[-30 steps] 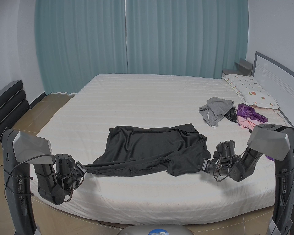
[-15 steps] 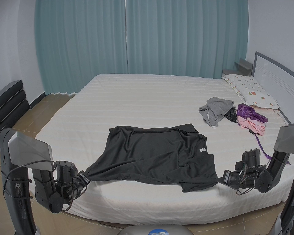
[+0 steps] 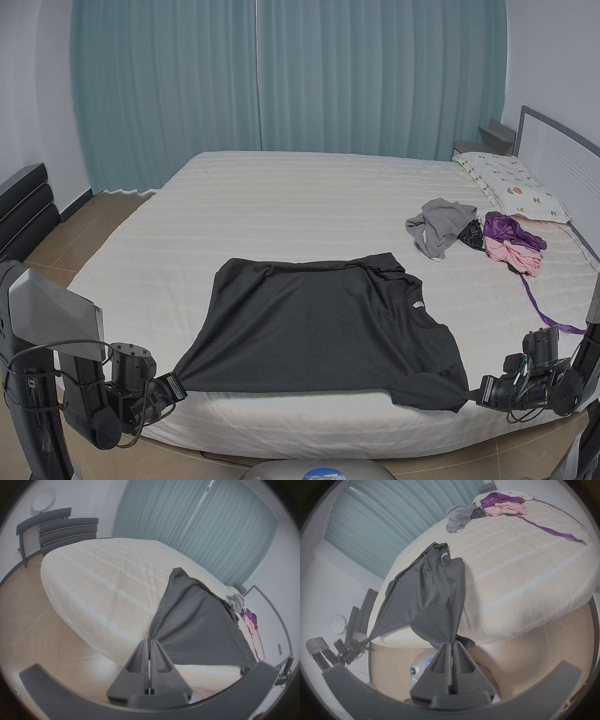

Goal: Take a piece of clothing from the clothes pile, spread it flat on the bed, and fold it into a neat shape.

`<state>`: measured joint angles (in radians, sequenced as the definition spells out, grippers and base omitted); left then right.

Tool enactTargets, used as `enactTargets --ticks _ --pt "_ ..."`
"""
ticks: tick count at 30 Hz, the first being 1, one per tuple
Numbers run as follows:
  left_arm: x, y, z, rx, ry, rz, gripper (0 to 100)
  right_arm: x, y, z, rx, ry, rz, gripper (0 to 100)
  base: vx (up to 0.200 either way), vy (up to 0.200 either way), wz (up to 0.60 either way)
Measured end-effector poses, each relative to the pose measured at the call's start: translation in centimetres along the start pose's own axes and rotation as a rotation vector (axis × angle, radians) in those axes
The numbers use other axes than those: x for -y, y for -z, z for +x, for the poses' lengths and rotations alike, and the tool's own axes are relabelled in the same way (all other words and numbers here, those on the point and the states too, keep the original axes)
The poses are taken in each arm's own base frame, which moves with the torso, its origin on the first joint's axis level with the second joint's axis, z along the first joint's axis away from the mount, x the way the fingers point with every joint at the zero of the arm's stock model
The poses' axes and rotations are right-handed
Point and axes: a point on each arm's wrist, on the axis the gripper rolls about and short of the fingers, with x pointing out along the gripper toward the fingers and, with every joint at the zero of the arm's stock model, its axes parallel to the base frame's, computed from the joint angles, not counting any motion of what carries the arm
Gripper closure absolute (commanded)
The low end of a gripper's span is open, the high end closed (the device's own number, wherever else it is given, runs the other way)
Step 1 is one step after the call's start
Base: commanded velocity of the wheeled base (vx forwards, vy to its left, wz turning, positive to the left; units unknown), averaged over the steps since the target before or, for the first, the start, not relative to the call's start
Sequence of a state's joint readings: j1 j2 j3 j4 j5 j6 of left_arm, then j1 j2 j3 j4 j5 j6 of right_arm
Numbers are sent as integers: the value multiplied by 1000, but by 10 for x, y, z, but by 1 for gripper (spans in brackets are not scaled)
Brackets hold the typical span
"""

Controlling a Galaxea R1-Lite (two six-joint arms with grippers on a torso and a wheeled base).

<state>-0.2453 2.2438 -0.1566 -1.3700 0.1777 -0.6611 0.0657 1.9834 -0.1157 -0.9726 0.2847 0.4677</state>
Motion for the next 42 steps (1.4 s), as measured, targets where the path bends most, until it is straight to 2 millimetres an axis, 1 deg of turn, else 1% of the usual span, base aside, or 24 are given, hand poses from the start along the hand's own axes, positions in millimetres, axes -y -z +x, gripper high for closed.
enactTargets --ticks 7,12,18,27,28,34,35,42 --pt "-5 5 -6 -22 -26 79 100 7 14 -2 -63 30 -58 100 0 0 0" --pt "-8 6 -8 -30 -38 103 100 10 17 2 -76 40 -77 100 0 0 0" --pt "-11 10 -9 -52 -48 121 100 9 13 14 -26 14 -108 100 0 0 0" --pt "-12 17 -3 -83 -55 126 100 13 9 38 24 0 -132 100 0 0 0" --pt "-12 17 -3 -85 -55 125 100 14 10 40 22 1 -132 0 0 0 0" --pt "-11 21 -1 -104 -49 129 100 18 13 47 0 10 -123 0 0 0 0" --pt "-11 22 -1 -106 -49 130 0 18 13 47 2 8 -120 0 0 0 0" --pt "-10 23 0 -106 -44 132 0 21 3 47 88 -9 -111 0 0 0 0"
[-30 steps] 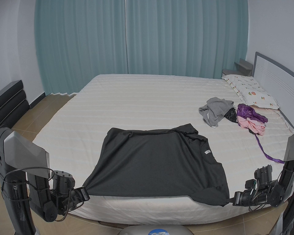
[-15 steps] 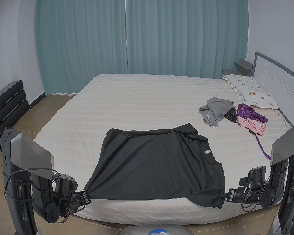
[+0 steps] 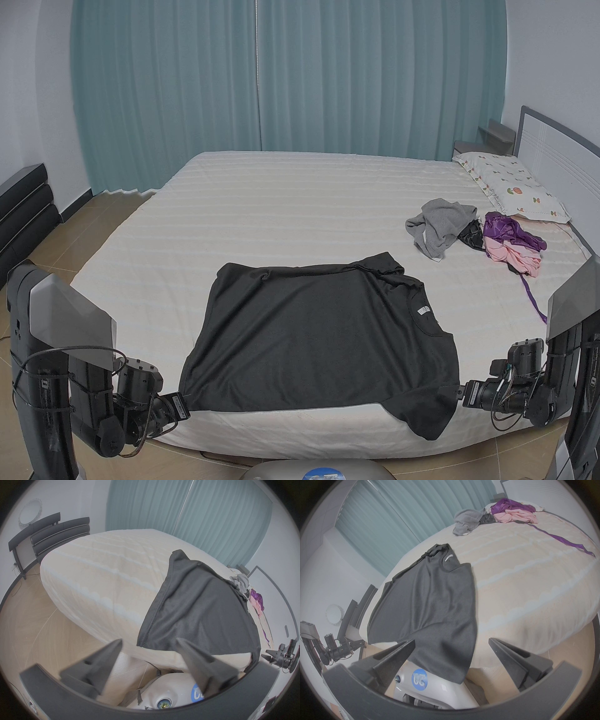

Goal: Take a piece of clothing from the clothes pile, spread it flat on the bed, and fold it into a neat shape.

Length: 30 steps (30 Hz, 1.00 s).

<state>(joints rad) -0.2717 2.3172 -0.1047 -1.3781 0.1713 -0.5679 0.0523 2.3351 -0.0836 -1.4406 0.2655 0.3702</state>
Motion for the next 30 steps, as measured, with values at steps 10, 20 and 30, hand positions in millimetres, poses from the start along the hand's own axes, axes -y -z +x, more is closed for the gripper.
enactTargets --ticks 10,20,30 --pt "4 -7 1 64 41 -63 0 5 -12 16 54 -7 31 0 0 0 0" --pt "3 -10 2 77 42 -76 0 4 -11 29 43 -1 23 100 0 0 0" --pt "4 -12 2 82 45 -81 0 16 0 5 21 47 70 100 0 0 0"
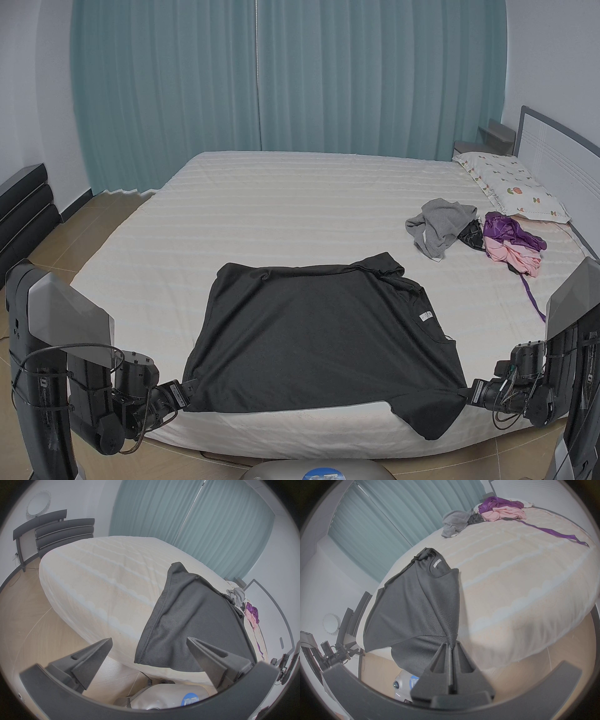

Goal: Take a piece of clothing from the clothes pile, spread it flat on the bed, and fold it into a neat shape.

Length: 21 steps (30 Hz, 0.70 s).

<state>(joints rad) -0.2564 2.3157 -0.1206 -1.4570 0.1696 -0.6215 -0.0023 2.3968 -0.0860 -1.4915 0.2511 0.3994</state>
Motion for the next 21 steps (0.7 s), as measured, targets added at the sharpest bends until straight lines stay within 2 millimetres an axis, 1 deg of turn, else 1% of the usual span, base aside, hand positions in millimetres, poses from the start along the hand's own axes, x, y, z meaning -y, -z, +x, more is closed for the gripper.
enactTargets --ticks 3,6,7,14,21 --pt "0 0 0 1 1 -6 0 0 2 -7 15 -4 0 100 0 0 0" --pt "1 0 -1 2 3 -8 0 1 6 -9 -2 3 5 100 0 0 0" --pt "1 0 -1 2 4 -9 0 1 7 -9 -7 4 6 0 0 0 0" --pt "2 -3 -3 12 12 -12 0 1 7 -11 -6 6 12 0 0 0 0" --pt "4 -6 -5 30 24 -17 0 -8 -6 -23 74 -24 23 0 0 0 0"
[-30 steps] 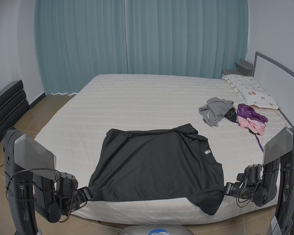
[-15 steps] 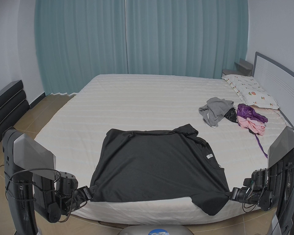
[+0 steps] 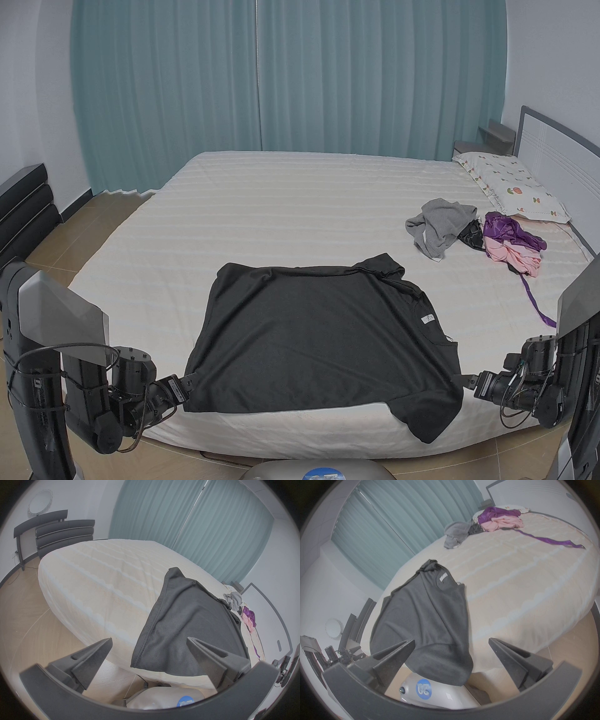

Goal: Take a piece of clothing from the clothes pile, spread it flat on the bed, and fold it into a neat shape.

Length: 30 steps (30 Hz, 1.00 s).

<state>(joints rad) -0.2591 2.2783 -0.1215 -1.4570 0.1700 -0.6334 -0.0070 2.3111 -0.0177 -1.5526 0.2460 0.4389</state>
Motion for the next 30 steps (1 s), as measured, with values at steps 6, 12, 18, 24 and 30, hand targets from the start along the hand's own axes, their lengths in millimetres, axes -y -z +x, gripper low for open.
enactTargets --ticks 6,12,18,24,30 --pt "1 -2 -1 10 7 -32 0 -9 -14 -13 88 -36 8 0 0 67 0" --pt "2 -4 -1 7 24 -49 0 -16 -24 -23 157 -54 4 0 0 200 0" --pt "2 -4 -2 8 28 -51 0 -19 -27 -27 179 -61 0 0 0 33 0" --pt "2 -5 -3 10 32 -61 0 -20 -27 -28 185 -67 -4 0 0 0 0" --pt "5 -8 -3 32 59 -104 0 -21 -27 -28 184 -69 -5 0 0 0 0"
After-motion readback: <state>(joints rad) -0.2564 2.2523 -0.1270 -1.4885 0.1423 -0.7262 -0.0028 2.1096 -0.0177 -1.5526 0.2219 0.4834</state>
